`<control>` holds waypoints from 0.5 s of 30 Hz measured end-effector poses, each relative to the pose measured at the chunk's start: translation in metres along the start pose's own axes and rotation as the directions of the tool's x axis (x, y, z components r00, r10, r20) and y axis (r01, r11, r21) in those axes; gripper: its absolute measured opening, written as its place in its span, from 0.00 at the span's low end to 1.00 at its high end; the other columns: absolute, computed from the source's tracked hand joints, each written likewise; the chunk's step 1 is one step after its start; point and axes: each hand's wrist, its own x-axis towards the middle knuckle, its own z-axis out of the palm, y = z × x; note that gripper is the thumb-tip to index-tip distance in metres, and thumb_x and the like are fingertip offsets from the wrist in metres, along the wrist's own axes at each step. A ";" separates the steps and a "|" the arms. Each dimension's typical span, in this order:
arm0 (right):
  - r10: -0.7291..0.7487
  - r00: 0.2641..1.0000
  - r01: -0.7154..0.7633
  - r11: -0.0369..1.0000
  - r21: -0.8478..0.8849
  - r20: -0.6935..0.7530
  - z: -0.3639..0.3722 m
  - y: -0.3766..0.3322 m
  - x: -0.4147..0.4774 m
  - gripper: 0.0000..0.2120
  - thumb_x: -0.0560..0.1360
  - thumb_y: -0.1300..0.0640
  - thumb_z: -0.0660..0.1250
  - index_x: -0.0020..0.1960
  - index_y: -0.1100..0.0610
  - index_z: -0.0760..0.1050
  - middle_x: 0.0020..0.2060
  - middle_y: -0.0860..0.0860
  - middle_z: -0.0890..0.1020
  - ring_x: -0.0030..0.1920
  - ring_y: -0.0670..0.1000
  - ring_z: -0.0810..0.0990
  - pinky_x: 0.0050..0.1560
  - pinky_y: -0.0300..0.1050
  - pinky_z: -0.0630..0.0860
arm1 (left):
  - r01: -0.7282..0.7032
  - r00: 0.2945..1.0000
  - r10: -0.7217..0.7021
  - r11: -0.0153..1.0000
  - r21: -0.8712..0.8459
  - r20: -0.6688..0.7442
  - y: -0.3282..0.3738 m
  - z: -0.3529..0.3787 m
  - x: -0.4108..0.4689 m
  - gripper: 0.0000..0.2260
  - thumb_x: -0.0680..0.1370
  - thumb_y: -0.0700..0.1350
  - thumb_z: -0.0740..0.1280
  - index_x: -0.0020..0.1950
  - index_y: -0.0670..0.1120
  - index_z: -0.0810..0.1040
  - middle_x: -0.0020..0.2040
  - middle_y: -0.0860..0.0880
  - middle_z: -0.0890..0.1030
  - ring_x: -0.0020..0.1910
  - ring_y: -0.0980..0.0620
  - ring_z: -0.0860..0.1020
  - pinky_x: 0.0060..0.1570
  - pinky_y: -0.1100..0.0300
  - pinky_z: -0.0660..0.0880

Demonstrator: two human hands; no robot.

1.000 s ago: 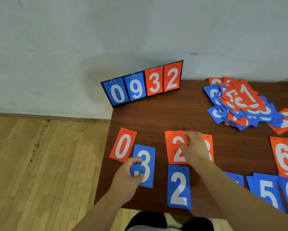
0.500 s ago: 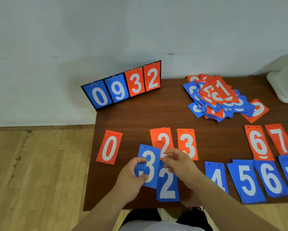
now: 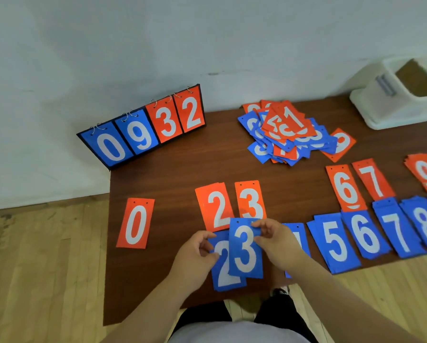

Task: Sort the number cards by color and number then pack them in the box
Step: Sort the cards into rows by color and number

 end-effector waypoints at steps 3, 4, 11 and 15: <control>0.014 1.000 -0.019 0.979 -0.201 -0.025 -0.018 0.029 -0.001 0.12 0.79 0.60 0.69 0.58 0.45 0.76 0.44 0.46 0.80 0.43 0.46 0.80 0.39 0.38 0.77 | -0.001 1.000 0.002 0.997 0.072 -0.016 0.002 0.006 0.006 0.15 0.79 0.43 0.72 0.60 0.58 0.75 0.50 0.53 0.79 0.47 0.55 0.79 0.44 0.63 0.78; 0.025 0.999 -0.029 0.967 -0.253 -0.020 -0.020 0.038 -0.001 0.12 0.80 0.58 0.68 0.60 0.45 0.75 0.44 0.45 0.80 0.44 0.46 0.80 0.41 0.39 0.79 | 0.003 1.000 -0.001 0.996 0.091 -0.020 0.002 0.007 0.007 0.14 0.79 0.43 0.72 0.61 0.57 0.75 0.50 0.53 0.78 0.48 0.55 0.79 0.44 0.63 0.78; -0.039 0.998 0.058 0.855 -0.516 0.048 -0.017 0.063 0.006 0.19 0.81 0.50 0.67 0.71 0.45 0.71 0.64 0.47 0.74 0.60 0.49 0.78 0.50 0.38 0.80 | 0.086 0.993 -0.068 0.980 0.181 -0.101 0.002 0.028 0.002 0.14 0.80 0.45 0.71 0.63 0.57 0.74 0.51 0.55 0.78 0.49 0.56 0.79 0.41 0.66 0.75; -0.135 0.990 0.138 0.796 -0.589 0.049 -0.022 0.069 0.006 0.21 0.80 0.45 0.67 0.72 0.45 0.71 0.65 0.47 0.68 0.65 0.48 0.71 0.59 0.41 0.76 | 0.134 0.981 -0.099 0.968 0.211 -0.166 0.006 0.049 -0.005 0.14 0.80 0.45 0.70 0.64 0.56 0.74 0.51 0.55 0.77 0.49 0.55 0.79 0.39 0.66 0.76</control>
